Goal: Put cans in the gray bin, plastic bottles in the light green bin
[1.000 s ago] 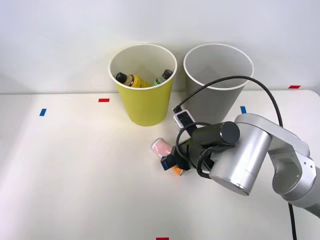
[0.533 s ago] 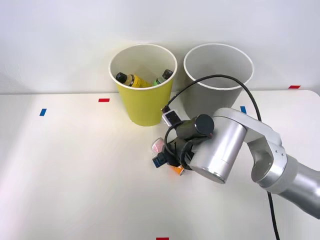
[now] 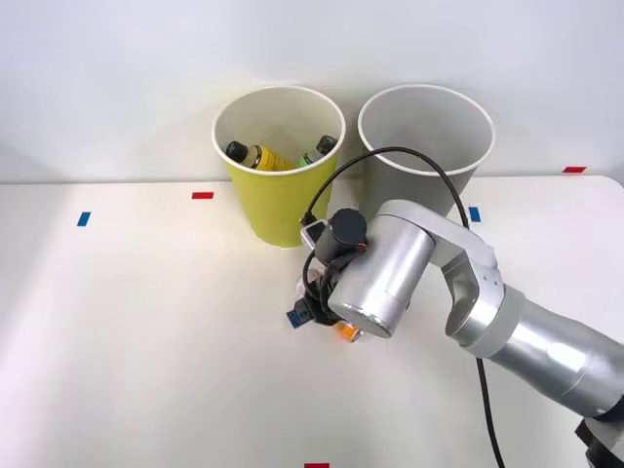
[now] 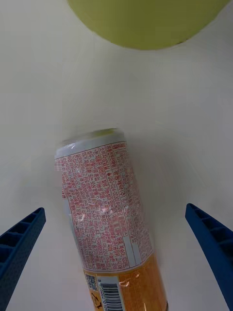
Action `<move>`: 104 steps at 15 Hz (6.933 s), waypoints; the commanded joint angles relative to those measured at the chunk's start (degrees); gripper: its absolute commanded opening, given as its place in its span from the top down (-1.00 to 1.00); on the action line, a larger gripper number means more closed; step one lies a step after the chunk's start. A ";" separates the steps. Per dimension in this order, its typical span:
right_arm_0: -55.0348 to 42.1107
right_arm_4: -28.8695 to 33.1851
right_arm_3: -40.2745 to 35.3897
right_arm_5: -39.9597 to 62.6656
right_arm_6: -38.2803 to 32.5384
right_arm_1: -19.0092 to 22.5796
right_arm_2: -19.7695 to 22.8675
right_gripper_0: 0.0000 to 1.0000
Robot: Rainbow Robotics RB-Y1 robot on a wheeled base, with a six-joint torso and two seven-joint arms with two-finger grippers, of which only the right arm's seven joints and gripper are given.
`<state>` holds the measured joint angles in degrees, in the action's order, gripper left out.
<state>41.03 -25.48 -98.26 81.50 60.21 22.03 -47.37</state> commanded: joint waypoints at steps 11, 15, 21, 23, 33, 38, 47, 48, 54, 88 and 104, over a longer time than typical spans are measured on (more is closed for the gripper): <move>2.39 -0.10 7.82 -5.21 2.28 -4.19 0.62 -1.00; 2.48 -0.10 12.31 -8.46 4.13 -4.81 0.62 -0.99; 2.39 -0.18 11.78 -6.35 6.24 -4.81 0.70 1.00; 2.39 -0.18 10.02 -4.07 5.97 -4.72 0.88 1.00; 1.60 0.52 -2.63 10.43 3.69 -4.28 8.62 1.00; -10.53 16.95 -18.02 7.01 3.34 -4.37 11.34 1.00; -32.50 41.83 -41.92 0.85 3.07 -4.90 11.52 1.00; -34.35 43.15 -43.59 -0.20 3.16 -4.90 11.60 1.00; -43.31 50.70 -49.83 -14.61 2.02 -5.95 12.22 1.00; -6.66 34.18 -5.71 -38.96 -4.84 -6.92 39.82 0.85; -18.35 34.09 -5.71 -65.06 -5.01 -7.09 38.67 -1.00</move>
<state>26.35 8.59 -103.95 22.87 55.65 14.89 -8.68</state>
